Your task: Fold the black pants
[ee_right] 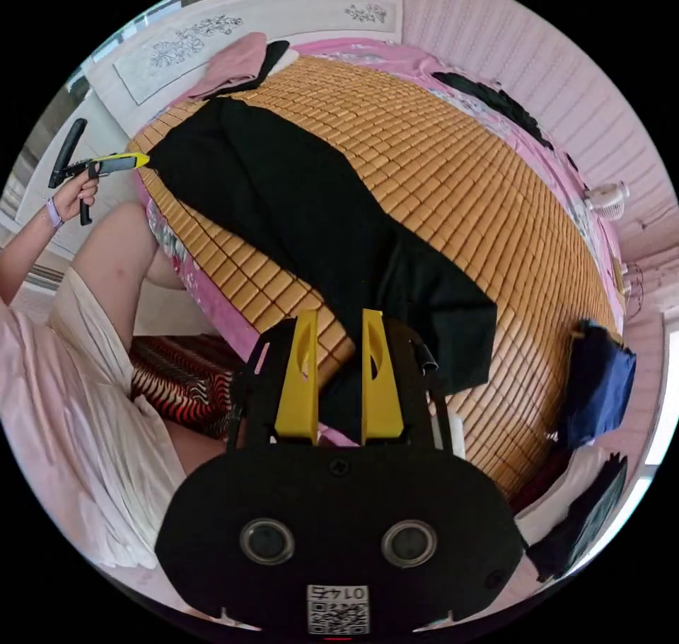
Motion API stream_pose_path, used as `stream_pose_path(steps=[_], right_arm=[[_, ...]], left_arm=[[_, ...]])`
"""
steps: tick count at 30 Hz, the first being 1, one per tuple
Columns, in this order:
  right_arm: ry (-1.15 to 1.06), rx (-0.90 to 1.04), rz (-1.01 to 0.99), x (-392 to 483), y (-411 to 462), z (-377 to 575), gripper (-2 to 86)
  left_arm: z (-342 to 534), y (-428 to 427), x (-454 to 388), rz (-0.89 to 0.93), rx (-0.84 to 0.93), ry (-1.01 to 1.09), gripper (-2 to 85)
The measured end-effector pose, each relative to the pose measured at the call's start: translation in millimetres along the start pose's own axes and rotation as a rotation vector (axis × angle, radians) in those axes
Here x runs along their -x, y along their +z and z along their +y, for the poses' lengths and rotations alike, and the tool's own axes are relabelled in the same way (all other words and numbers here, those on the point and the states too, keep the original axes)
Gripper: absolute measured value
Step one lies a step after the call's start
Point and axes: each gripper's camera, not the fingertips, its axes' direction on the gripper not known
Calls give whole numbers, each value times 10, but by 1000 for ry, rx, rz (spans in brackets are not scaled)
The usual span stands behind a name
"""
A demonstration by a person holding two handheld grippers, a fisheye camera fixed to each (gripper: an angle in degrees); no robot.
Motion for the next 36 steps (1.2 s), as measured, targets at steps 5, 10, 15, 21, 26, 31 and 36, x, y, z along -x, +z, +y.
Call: stream_pose_path(steps=[5,10,15,21,26,31,36], right_arm=[[278,83,155,-112,426,474,128],[438,52,-36,-438,458,830,36],[505,-227,-505,-1199,-111,1057,23],[803,-581,-449,-2467,-742,1201,54],[604,-437,-149,-2067,-553,1320,121],[293,15,-96,-1184,454,1374,131],[360,-7,11,-1099,437,1609,11]], left_arm=[[-90,801,-823,-53,131,173,58],[53,1141,-1261,-198,151,315,10],[113,1221,-1367,-202,223,336,-8],[263,1266,-1532,-213,272,393,-9],[365,1299,-1593,-209,275,402,-9],[534,1279,-1610,-201,241,386,-9],[610,1260,-1608,-198,257,366,-9]])
